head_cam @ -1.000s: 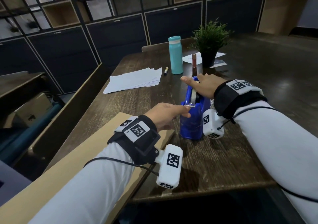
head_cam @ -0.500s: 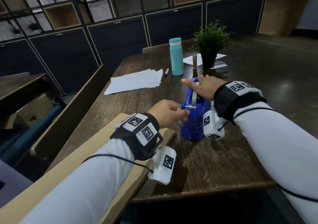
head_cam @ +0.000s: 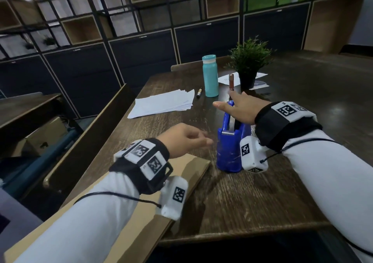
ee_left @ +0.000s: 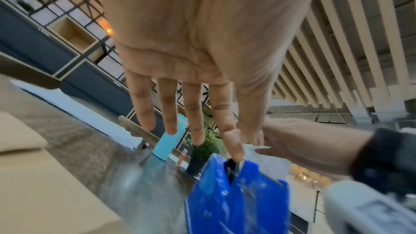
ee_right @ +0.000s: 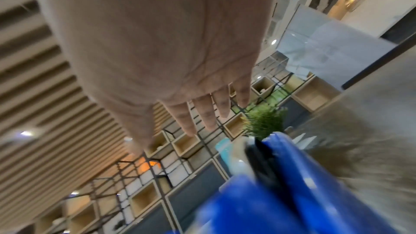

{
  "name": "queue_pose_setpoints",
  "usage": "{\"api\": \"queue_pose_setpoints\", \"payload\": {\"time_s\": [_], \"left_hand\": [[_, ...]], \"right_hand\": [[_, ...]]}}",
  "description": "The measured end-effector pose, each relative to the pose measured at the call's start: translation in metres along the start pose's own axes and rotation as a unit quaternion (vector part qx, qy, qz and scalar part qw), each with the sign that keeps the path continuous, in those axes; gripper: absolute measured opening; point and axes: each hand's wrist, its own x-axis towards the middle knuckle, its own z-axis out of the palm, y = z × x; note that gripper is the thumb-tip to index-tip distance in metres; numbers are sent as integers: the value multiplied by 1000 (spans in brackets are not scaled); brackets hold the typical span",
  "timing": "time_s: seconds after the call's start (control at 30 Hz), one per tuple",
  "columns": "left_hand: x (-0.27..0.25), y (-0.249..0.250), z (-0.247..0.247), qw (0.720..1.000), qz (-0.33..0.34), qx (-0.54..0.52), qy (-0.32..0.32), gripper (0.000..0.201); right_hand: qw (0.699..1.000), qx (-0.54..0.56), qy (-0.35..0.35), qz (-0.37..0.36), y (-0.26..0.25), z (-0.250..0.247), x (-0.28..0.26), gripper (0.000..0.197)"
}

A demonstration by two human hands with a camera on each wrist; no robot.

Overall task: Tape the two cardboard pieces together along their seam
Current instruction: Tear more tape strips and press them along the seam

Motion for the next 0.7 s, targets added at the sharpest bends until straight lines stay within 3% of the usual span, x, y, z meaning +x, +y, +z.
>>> {"api": "queue_pose_setpoints", "payload": {"time_s": [0.1,0.2,0.4,0.6,0.7], "left_hand": [[-12,-20,-16,999,3,-6,52,22],[-24,-36,-28,995,3,-28,97,17],[-46,-54,-44,986,5,-51,157,17],[-56,-74,-49,986,0,-67,153,11],[-58,-82,-47,984,5,-67,163,12]], "right_hand": [[995,-17,53,-81,-22,-7,-7,50],[987,1,60,-149,-47,-6,-13,26],[971,120,-22,-207,-84,15,-18,22],[949,234,-9,-213,-107,39,-14,16],[947,241,7,-212,-117,48,-12,11]]}}
